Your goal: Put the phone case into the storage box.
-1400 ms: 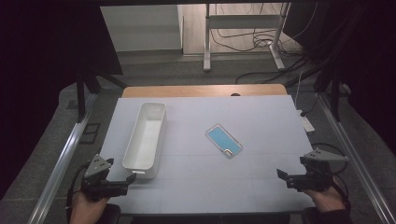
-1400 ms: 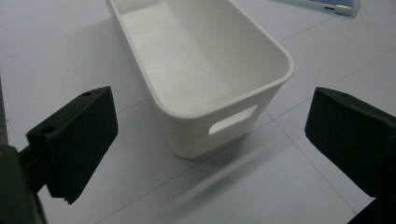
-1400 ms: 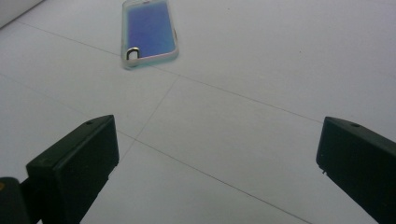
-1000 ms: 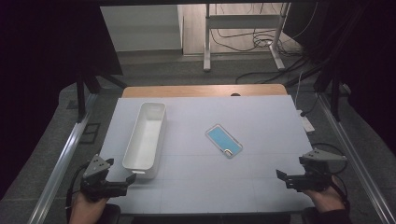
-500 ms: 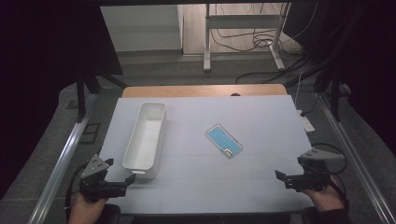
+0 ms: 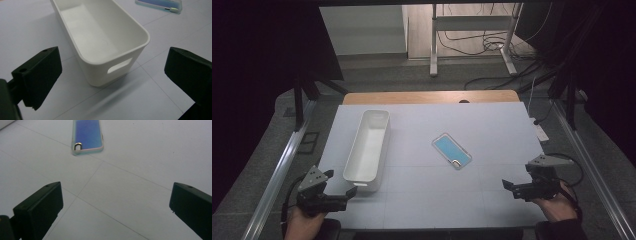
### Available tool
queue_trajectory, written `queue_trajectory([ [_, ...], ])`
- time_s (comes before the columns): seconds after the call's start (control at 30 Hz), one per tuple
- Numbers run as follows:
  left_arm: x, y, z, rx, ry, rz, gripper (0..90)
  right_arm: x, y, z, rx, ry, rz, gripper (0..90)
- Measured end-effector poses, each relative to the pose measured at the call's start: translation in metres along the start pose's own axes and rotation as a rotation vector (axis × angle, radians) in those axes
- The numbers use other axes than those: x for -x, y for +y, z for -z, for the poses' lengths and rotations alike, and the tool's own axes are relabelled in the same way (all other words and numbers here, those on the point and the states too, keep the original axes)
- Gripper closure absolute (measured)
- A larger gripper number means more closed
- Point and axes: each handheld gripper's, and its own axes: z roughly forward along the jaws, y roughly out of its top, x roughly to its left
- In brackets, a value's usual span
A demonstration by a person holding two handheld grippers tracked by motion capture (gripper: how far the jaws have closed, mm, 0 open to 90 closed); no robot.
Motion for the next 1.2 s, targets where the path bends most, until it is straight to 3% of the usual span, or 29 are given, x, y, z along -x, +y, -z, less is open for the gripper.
queue_trajectory([
  [0.33,0.0,0.0,0.0,-0.005,0.0,-0.003,2.3,-0.001,0.01,-0.005,0.013,0.034,0.009,0.0],
  [0.67,0.001,0.0,0.0,-0.004,0.0,-0.007,2.4,-0.006,0.022,-0.017,0.014,0.067,0.052,0.0],
  [1.2,0.0,0.0,0.0,-0.001,-0.004,-0.006,2.3,-0.012,0.034,-0.033,0.015,0.132,0.044,0.0],
])
